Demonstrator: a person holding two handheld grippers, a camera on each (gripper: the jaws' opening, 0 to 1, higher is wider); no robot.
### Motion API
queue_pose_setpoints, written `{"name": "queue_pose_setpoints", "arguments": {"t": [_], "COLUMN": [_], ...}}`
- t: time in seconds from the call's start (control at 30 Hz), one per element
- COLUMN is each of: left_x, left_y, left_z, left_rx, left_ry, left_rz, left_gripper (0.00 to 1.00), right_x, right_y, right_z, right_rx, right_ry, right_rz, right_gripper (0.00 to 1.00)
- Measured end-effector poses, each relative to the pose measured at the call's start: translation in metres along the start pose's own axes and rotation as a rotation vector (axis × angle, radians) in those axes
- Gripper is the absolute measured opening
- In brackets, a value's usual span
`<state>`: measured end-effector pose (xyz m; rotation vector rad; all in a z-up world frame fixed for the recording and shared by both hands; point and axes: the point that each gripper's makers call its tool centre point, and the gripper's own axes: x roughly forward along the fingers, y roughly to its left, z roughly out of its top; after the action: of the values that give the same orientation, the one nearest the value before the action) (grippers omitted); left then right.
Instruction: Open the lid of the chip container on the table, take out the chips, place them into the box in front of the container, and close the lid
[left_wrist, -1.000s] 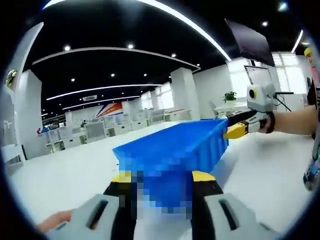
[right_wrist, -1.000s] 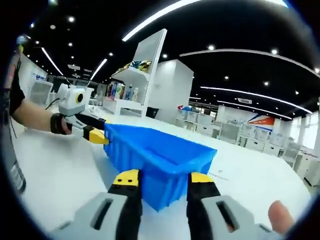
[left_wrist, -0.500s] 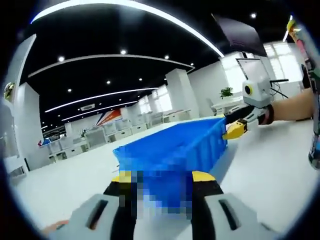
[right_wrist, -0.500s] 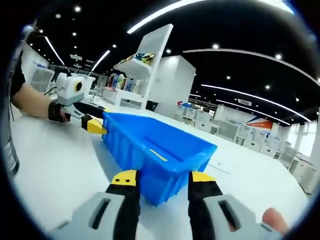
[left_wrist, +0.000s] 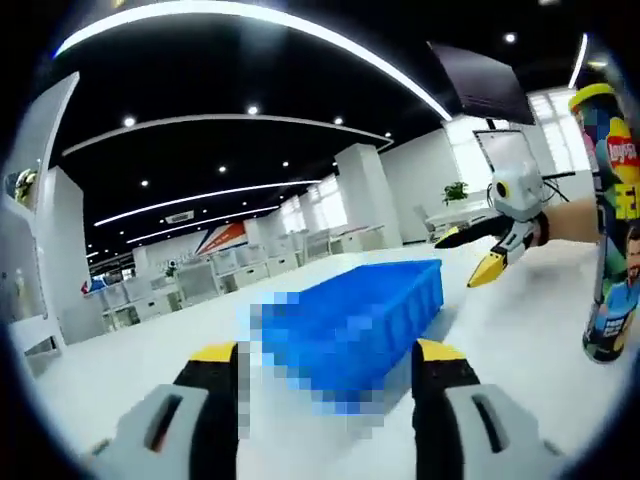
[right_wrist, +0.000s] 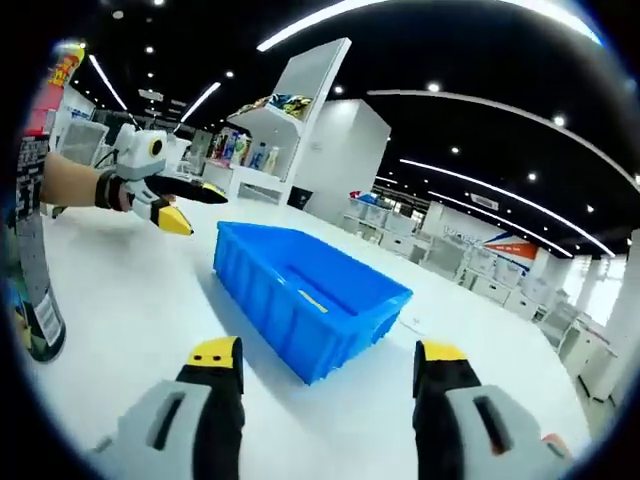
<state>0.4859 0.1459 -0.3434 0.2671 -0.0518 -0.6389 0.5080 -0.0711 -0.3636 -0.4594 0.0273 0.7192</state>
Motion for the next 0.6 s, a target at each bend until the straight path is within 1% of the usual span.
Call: {"name": "queue_pose_setpoints", "arguments": {"t": [0.03,0.07,0.1,0.13,0.2,0.27,0.3,0.33,0.37,0.4,0.43,0.47,0.5,0.6], "left_x": [-0.004,-0.01,-0.015,-0.024,-0.036,-0.051,-0.058,-0.069,-0.079,-0.086,-0.093,-0.1,-0.112,-0.137], "left_y": [0.0,0.001,0.0,0.004,0.005,0.006,0.001,-0.003,-0.01,-0.017,-0.023,-0.029,-0.037,-0.053], "left_z": [0.006,0.013,0.018,0.024,0.033,0.046,0.052,0.061,0.069,0.074,0.079,0.084,0.091,0.111], "left_rx": [0.013,0.026,0.032,0.04,0.064,0.093,0.104,0.122,0.146,0.166,0.168,0.174,0.18,0.182], "left_ry": [-0.003,-0.004,-0.005,-0.001,-0.007,-0.012,-0.013,-0.012,-0.011,-0.008,-0.01,-0.011,-0.005,-0.006], "left_rz": [0.004,0.002,0.001,0.007,0.009,0.006,0.001,-0.011,-0.035,-0.064,-0.088,-0.108,-0.137,-0.183], "left_gripper": [0.85,0.92,0.95,0.94,0.95,0.95,0.95,0.95,0.95,0.95,0.95,0.95,0.95,0.95], "right_x": [-0.007,-0.01,-0.021,-0.025,-0.04,-0.059,-0.07,-0.08,-0.095,-0.104,-0.119,-0.124,-0.138,-0.17], "right_y": [0.0,0.0,0.002,0.002,0.0,0.007,0.018,0.025,0.032,0.038,0.045,0.048,0.053,0.061], "right_z": [0.009,0.013,0.026,0.029,0.042,0.055,0.066,0.075,0.087,0.094,0.105,0.108,0.116,0.132], "right_rx": [-0.038,-0.05,-0.101,-0.113,-0.17,-0.19,-0.19,-0.192,-0.215,-0.234,-0.259,-0.265,-0.282,-0.283], "right_ry": [-0.009,-0.016,-0.038,-0.043,-0.065,-0.085,-0.113,-0.135,-0.16,-0.177,-0.198,-0.204,-0.213,-0.217], "right_rz": [-0.009,-0.012,-0.012,-0.013,-0.019,0.013,0.067,0.095,0.122,0.149,0.176,0.185,0.206,0.239], "right_gripper": [0.74,0.76,0.78,0.8,0.82,0.88,0.92,0.97,0.97,0.97,0.97,0.97,0.97,0.97]}}
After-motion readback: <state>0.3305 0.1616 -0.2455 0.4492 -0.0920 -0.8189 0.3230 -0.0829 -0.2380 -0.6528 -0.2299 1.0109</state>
